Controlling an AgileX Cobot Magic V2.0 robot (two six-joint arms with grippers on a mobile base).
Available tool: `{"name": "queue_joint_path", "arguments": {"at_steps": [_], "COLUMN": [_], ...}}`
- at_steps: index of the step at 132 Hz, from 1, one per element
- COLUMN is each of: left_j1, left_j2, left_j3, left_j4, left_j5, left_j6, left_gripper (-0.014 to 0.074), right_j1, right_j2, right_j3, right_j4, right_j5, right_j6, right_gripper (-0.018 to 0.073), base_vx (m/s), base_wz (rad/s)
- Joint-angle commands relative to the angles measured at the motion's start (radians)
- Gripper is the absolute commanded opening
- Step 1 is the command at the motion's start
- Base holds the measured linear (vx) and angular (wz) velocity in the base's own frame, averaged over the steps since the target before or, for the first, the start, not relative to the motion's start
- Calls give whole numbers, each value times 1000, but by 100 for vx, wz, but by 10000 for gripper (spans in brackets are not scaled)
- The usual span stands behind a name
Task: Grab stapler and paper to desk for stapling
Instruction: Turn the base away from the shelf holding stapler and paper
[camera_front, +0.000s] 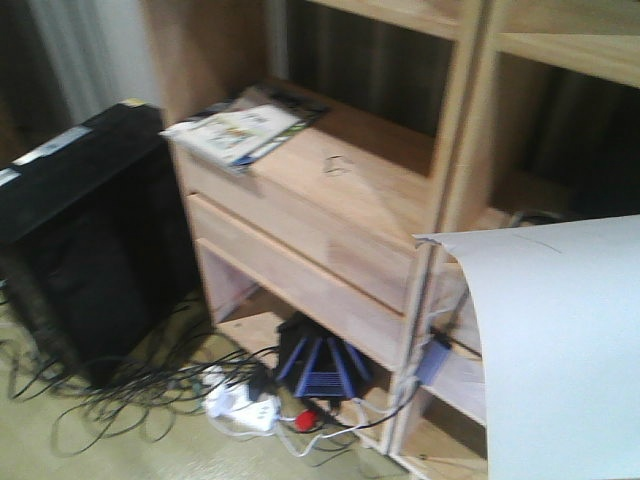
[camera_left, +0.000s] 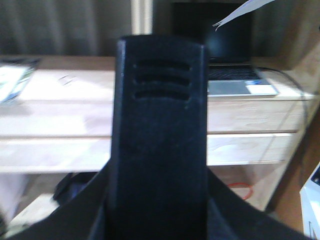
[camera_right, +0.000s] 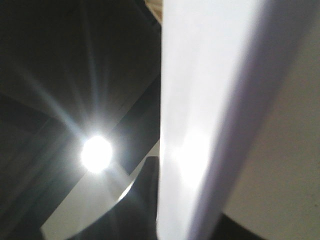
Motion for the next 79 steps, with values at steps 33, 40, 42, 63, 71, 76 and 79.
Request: {"name": "queue_joint_path", "arguments": {"at_steps": [33, 40, 42, 63, 71, 76, 79], "left_j1": [-3, -3, -3, -3, -3, -3, -3], "left_j2": [15, 15, 15, 15, 15, 15, 15], "left_j3": [-27, -27, -27, -27, -27, -27, -27], "left_j4": [-34, -34, -34, -34, -34, -34, -34], "left_j5": [-108, -108, -108, -108, -108, -108, -108], "left_j6": [0, 0, 0, 0, 0, 0, 0], "left_gripper": [-6, -6, -6, -6, -6, -6, -6], "right_j1": [-8, -8, -8, -8, -8, -8, -8], "right_j2": [8, 8, 8, 8, 8, 8, 8], "right_j3": [-26, -26, -26, -26, -26, -26, -26], "right_j4": [3, 3, 3, 3, 3, 3, 3], "right_j5": [-50, -50, -50, -50, -50, -50, -50], "right_j6": [-6, -6, -6, -6, -6, -6, -6], "right_gripper": [-7, -7, -7, -7, -7, -7, -7], "base_vx": [-14, -13, -13, -13, -13, -12, -12], "base_wz": [53, 52, 51, 50, 49, 48, 47]}}
